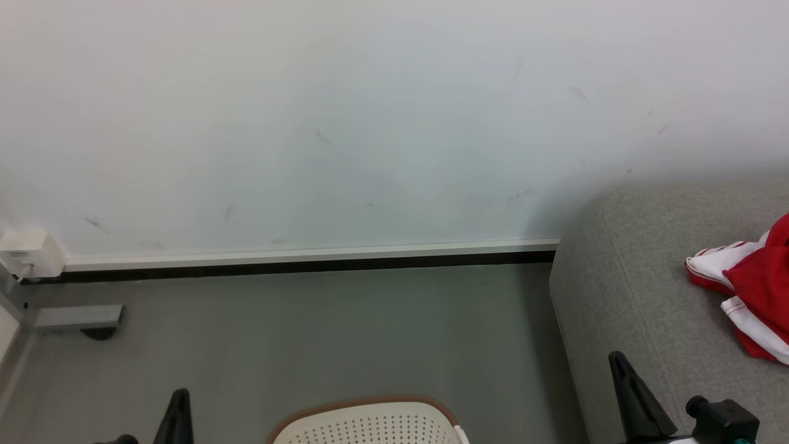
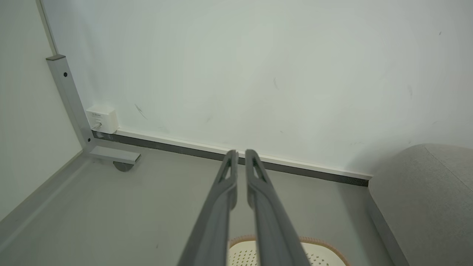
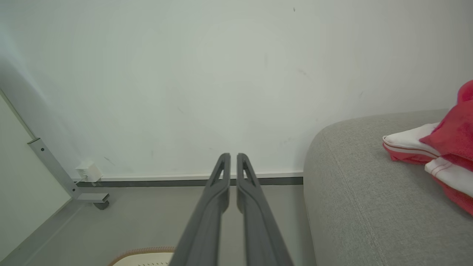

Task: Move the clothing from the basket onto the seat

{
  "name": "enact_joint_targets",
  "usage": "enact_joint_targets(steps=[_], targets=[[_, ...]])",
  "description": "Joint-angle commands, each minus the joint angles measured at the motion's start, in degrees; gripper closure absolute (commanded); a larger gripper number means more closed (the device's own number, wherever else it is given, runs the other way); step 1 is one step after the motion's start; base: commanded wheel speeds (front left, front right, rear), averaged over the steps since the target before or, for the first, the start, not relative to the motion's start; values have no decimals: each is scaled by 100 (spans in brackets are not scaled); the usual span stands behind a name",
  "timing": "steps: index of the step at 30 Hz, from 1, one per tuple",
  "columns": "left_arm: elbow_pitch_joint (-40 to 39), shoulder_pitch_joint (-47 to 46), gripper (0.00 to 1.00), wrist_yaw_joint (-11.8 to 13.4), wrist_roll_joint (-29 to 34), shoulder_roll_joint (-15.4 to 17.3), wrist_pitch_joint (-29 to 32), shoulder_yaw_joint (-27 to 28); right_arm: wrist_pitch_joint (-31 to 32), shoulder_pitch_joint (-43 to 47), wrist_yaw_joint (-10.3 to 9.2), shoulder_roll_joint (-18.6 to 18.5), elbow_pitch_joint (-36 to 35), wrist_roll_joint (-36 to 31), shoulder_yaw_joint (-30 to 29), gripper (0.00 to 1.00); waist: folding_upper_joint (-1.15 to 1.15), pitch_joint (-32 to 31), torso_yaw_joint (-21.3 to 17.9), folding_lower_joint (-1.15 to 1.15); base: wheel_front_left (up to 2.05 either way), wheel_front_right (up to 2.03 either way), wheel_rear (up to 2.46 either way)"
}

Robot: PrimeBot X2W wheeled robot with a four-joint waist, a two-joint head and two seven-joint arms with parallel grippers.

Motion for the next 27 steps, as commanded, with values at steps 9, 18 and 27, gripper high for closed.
enact_joint_targets(steps=[9, 18, 27], targets=[[-42, -191, 100, -69, -1070, 6, 328, 79, 258, -72, -1, 35, -112, 924, -248, 100, 0, 14, 1, 0, 0, 0, 0], [-104, -248, 100, -124, -1968, -4, 528, 52, 484, -92, -2, 74, -155, 1681, -448, 100, 0, 28, 0, 0, 0, 0, 0], [-134, -319, 100, -175, -2774, -12, 734, 55, 692, -110, -3, 108, -193, 2360, -629, 100, 0, 41, 0, 0, 0, 0, 0]])
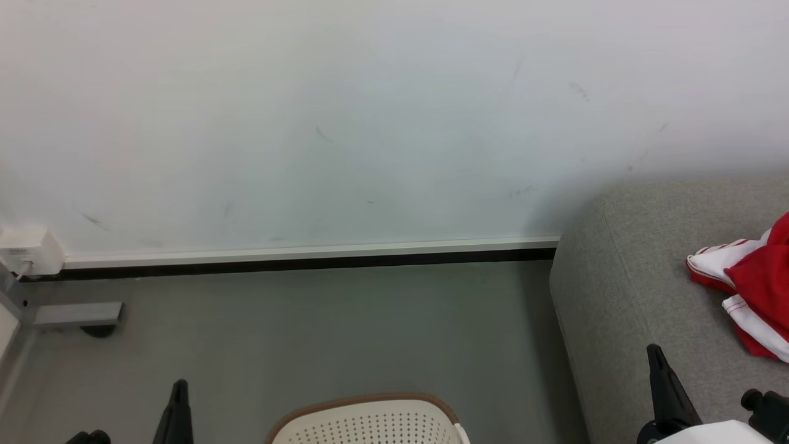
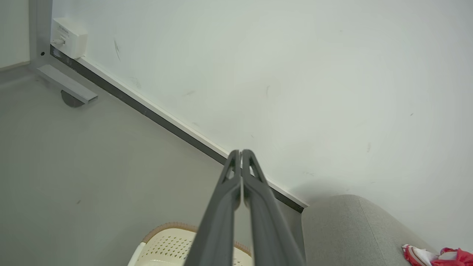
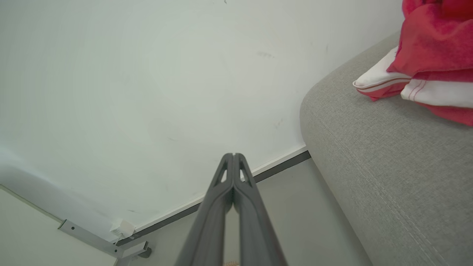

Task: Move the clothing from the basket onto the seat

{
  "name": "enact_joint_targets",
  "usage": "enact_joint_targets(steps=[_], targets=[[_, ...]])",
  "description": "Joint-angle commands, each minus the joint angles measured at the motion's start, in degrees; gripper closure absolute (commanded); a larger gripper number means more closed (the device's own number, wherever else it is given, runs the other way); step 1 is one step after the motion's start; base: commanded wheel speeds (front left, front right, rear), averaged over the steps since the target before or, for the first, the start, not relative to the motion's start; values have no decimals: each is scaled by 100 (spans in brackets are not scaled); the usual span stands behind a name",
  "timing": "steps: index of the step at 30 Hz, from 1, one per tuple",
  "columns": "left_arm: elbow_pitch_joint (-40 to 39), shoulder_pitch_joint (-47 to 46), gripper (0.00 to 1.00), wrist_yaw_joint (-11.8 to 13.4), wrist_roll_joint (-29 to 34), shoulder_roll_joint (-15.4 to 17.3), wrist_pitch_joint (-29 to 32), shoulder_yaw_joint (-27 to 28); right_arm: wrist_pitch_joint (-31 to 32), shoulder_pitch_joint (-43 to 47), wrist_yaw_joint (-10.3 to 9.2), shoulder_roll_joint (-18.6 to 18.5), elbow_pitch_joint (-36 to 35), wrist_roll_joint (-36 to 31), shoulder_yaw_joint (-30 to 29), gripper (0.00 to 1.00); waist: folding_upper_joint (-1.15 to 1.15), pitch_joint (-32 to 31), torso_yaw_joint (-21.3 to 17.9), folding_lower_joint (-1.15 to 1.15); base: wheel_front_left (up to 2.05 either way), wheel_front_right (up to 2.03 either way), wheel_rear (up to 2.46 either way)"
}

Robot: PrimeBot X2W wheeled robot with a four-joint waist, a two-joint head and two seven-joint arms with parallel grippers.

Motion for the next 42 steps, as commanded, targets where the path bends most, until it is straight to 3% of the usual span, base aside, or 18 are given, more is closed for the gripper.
enact_joint_targets(steps=[1, 42], targets=[[-108, -151, 100, -27, -246, 35, 59, 25, 55, -126, -3, -20, -100, 201, -83, 100, 0, 2, 0, 0, 0, 0, 0], [-167, -422, 100, -204, -3052, 0, 809, 67, 798, -189, -7, 129, -231, 2553, -737, 100, 0, 64, 0, 0, 0, 0, 0]])
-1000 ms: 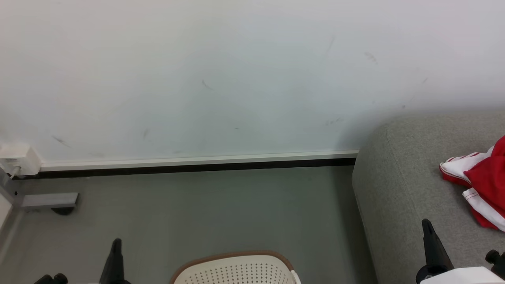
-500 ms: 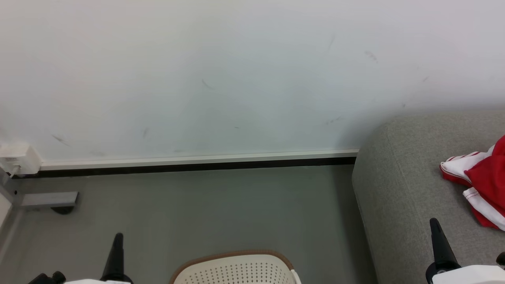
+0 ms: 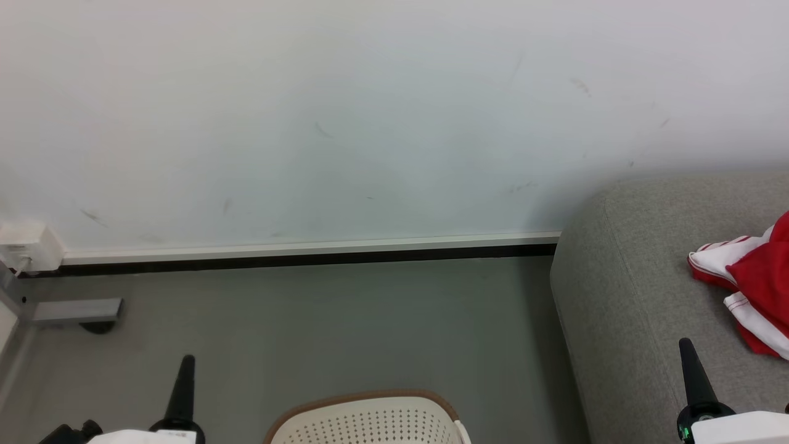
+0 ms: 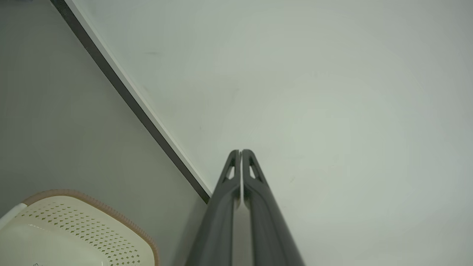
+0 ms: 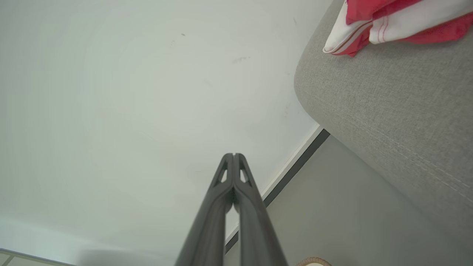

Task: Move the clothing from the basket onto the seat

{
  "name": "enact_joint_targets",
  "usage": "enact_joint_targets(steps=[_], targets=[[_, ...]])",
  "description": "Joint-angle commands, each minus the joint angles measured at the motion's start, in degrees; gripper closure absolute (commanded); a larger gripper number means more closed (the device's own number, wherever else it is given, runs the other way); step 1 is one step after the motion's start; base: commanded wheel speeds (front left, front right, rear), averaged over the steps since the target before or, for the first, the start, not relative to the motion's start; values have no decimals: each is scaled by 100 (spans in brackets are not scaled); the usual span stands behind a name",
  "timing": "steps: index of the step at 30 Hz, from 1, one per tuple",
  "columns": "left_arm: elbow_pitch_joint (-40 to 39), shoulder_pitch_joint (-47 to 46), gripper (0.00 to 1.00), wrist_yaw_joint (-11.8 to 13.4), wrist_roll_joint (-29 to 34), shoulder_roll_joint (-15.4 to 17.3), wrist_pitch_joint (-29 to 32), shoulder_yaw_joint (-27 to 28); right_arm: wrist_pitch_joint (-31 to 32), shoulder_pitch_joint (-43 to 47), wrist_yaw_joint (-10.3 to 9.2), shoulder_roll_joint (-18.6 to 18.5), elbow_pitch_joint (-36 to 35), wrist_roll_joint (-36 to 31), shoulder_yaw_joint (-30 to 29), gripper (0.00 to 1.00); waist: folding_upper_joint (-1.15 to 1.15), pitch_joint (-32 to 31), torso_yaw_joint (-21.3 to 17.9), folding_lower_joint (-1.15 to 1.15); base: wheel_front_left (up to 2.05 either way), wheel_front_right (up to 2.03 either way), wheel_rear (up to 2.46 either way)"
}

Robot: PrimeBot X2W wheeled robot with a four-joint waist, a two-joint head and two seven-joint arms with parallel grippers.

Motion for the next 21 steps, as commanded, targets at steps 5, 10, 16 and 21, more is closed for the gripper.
enact_joint_targets(steps=[5, 10, 16, 21], targets=[[-62, -128, 100, -39, -374, 26, 96, 30, 95, -140, -7, 0, -77, 301, -103, 100, 0, 7, 0, 0, 0, 0, 0], [-65, -160, 100, -61, -639, 22, 170, 33, 161, -143, -7, 15, -87, 510, -163, 100, 0, 15, 0, 0, 0, 0, 0], [-71, -179, 100, -84, -956, 18, 246, 38, 243, -146, -8, 33, -98, 764, -235, 100, 0, 24, 0, 0, 0, 0, 0], [-76, -205, 100, -88, -1191, 15, 313, 41, 306, -146, -8, 50, -110, 974, -298, 100, 0, 31, 0, 0, 0, 0, 0]])
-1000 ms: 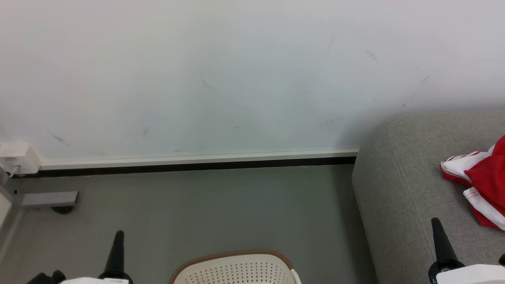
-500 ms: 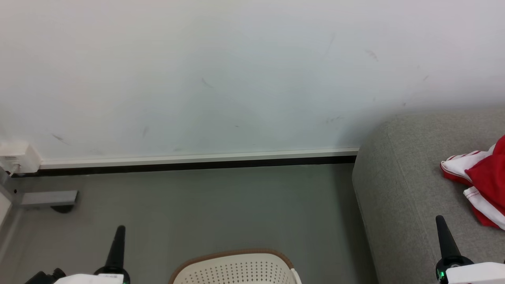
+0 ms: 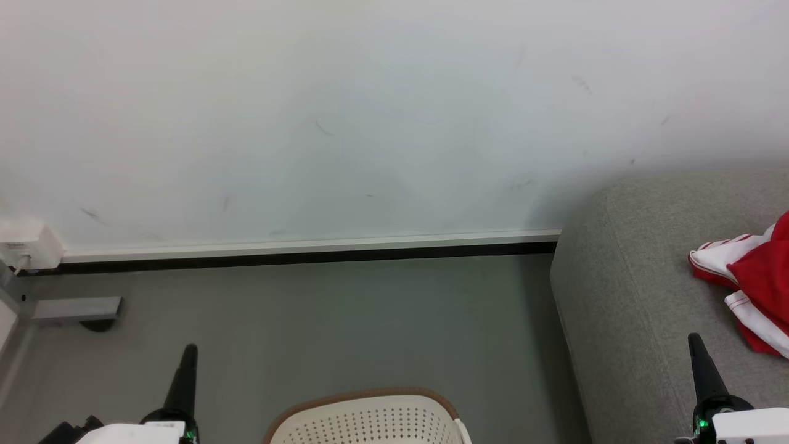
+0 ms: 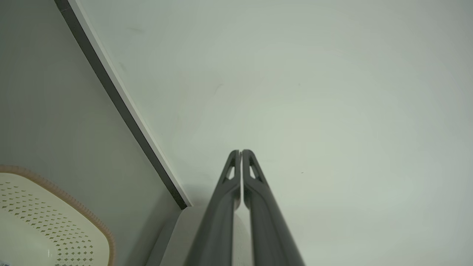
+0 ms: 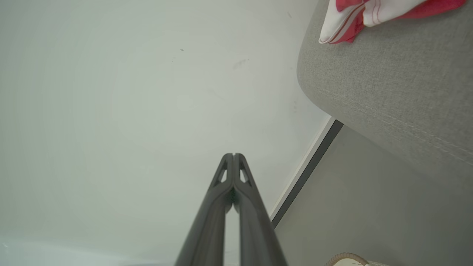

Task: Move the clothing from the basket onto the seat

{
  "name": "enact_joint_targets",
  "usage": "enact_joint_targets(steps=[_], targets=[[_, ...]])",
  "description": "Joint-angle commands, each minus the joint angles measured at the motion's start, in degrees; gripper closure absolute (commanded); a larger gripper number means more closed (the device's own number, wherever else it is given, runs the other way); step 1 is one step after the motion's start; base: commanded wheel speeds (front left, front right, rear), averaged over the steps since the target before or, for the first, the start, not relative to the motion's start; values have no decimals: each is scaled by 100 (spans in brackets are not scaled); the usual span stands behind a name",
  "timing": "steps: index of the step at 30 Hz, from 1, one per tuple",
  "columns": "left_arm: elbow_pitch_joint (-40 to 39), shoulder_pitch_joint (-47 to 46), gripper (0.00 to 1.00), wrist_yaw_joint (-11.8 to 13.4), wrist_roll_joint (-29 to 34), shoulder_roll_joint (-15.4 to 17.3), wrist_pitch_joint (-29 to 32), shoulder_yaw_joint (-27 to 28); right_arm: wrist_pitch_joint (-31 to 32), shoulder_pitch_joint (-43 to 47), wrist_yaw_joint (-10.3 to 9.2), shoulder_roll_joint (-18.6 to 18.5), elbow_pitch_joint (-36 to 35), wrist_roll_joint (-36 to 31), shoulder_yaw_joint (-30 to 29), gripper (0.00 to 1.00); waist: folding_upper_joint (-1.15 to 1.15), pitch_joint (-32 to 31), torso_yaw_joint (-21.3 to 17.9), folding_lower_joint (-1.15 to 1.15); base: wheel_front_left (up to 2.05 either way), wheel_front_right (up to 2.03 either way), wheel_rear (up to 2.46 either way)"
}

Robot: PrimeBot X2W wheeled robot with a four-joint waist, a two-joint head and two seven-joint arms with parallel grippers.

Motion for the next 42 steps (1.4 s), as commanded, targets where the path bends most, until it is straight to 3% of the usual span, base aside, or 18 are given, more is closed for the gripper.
enact_joint_targets(steps=[1, 35, 42], targets=[[-43, -94, 100, -23, -171, 25, 35, 25, 30, -90, -8, -12, -48, 137, -58, 100, 0, 2, 0, 0, 0, 0, 0], [-68, -217, 100, -120, -1568, 1, 414, 43, 408, -111, -12, 84, -110, 1293, -397, 100, 0, 53, 0, 0, 0, 0, 0], [-66, -213, 100, -120, -1550, 2, 413, 42, 403, -110, -12, 84, -108, 1264, -395, 100, 0, 53, 0, 0, 0, 0, 0]])
